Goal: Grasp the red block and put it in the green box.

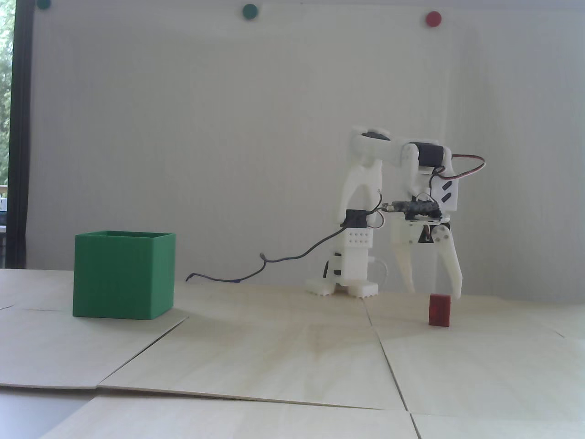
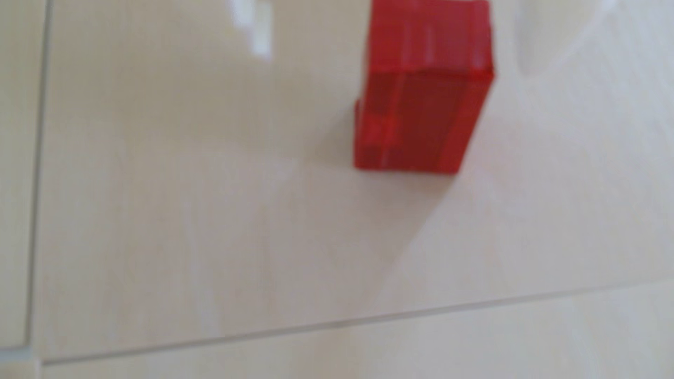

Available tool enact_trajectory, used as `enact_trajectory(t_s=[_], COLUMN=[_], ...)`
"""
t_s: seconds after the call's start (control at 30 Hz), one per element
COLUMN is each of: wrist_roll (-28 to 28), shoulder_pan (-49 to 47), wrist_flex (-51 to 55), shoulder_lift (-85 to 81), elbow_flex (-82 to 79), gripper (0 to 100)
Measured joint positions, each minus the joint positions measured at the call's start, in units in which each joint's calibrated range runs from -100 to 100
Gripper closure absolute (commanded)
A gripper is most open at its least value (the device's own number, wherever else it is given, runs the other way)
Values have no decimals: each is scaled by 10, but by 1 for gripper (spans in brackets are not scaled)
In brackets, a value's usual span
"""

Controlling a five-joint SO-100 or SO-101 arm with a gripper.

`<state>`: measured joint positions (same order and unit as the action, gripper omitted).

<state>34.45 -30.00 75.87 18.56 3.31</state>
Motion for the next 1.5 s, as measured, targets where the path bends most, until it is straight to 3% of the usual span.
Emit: enact_trajectory(t_s=[1.5], wrist_roll=[0], shoulder_pan=[0], wrist_flex=[-20], shoulder_lift=[55], elbow_flex=[4], gripper=[76])
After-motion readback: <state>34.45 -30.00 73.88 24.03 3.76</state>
